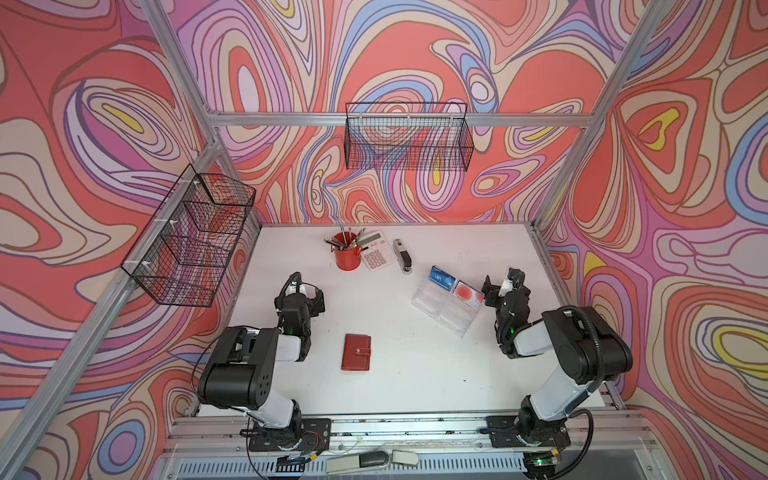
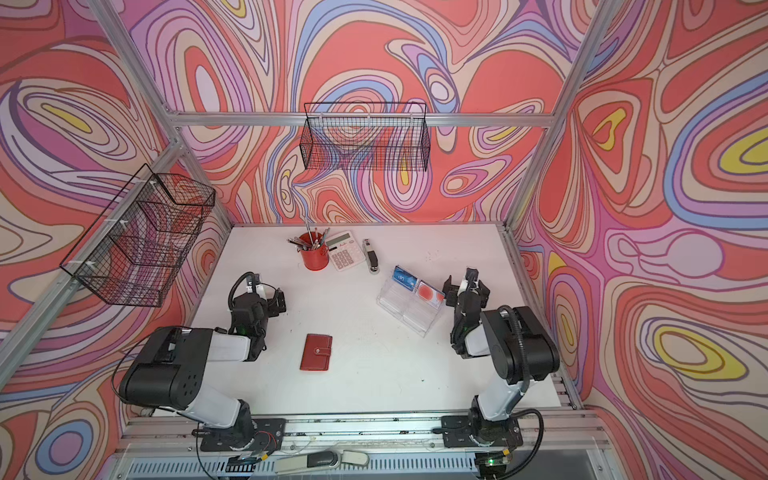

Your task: Put the credit cards into the card holder

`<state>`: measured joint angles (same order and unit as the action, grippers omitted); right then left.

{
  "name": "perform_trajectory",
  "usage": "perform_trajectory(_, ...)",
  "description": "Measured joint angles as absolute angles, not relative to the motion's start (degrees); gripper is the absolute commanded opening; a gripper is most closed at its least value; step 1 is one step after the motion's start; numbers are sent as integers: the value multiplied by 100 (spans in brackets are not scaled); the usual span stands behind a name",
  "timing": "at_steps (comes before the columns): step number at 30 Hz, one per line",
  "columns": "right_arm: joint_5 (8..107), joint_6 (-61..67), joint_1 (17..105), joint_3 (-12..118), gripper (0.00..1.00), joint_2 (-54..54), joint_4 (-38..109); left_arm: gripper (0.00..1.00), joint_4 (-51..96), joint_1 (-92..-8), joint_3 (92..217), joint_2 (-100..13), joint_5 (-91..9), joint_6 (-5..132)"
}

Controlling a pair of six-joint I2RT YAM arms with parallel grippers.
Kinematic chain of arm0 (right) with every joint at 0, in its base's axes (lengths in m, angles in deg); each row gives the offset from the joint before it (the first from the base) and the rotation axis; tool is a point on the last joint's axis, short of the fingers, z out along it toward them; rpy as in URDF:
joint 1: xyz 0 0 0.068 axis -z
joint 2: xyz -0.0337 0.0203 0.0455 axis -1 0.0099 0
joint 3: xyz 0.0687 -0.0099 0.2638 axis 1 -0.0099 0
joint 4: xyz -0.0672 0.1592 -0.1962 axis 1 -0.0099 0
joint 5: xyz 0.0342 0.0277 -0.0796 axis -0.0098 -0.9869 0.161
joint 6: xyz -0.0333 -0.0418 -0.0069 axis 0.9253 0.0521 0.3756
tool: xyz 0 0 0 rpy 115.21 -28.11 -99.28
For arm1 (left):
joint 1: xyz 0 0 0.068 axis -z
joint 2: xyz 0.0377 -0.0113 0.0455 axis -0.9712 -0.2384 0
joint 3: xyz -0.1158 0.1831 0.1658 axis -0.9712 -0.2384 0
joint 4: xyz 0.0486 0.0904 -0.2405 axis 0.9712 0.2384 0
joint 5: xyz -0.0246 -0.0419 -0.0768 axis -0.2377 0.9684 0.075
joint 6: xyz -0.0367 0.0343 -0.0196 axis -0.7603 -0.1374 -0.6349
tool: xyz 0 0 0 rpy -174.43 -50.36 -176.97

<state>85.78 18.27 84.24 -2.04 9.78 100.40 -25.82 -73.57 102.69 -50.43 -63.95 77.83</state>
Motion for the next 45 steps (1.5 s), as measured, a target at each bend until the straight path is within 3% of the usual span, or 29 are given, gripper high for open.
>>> perform_trajectory(45, 8580, 1836, 8424, -206, 98, 978, 10077, 100, -2545, -7320, 10269, -5041, -6192, 7840)
